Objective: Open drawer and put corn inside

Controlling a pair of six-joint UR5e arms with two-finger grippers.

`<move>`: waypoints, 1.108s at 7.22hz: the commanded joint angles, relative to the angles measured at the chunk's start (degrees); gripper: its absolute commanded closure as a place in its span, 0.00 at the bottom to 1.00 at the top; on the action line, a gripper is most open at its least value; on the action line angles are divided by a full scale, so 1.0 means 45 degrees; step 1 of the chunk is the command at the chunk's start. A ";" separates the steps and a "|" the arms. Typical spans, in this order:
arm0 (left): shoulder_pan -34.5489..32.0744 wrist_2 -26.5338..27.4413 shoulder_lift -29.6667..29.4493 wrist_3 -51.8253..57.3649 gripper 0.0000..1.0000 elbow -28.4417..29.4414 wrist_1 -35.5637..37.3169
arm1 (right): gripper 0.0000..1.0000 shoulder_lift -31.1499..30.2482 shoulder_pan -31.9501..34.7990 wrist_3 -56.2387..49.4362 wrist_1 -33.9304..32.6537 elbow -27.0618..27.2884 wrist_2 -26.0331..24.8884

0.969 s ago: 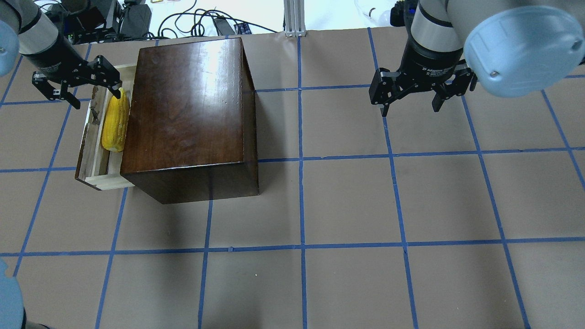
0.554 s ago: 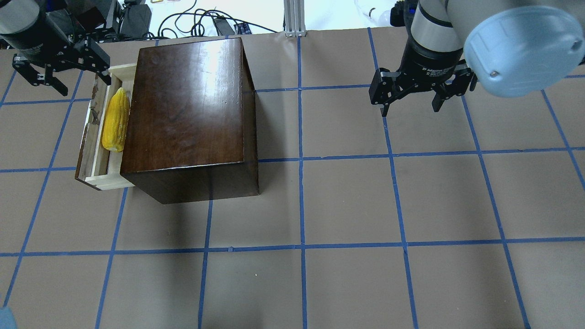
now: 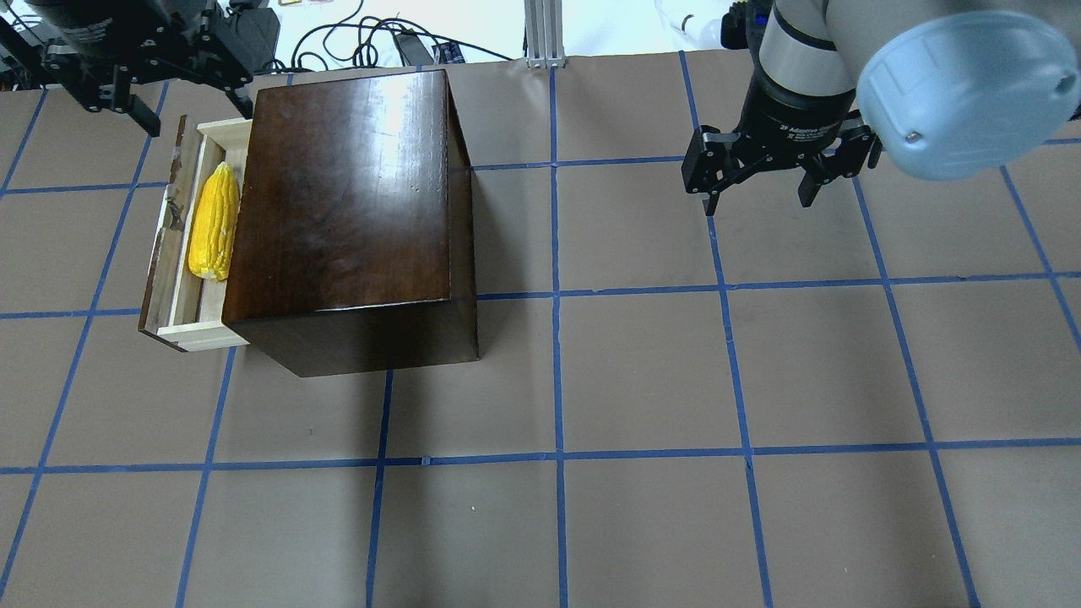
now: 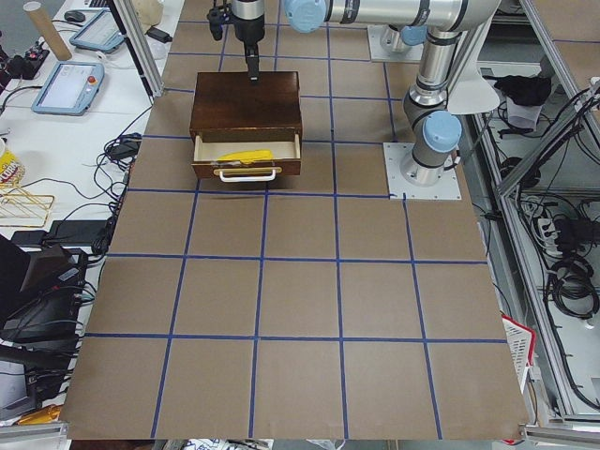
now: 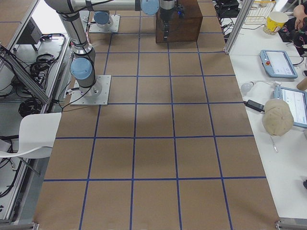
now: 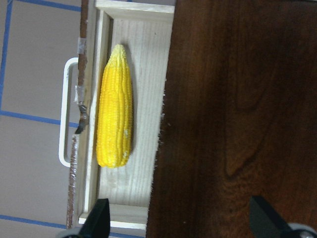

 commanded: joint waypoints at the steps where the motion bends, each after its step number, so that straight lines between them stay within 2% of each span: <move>1: -0.1659 0.0118 0.0221 -0.0149 0.00 -0.0347 -0.0031 | 0.00 0.0000 0.0000 0.0000 0.0000 0.0000 0.0000; 3: -0.1626 0.0137 0.0474 -0.0130 0.00 -0.0912 -0.0050 | 0.00 0.0000 0.0000 0.0000 0.0000 0.0000 0.0000; 8: -0.1683 0.0001 0.0613 -0.0188 0.00 -0.1365 0.0300 | 0.00 0.0000 0.0000 0.0000 0.0000 0.0000 0.0000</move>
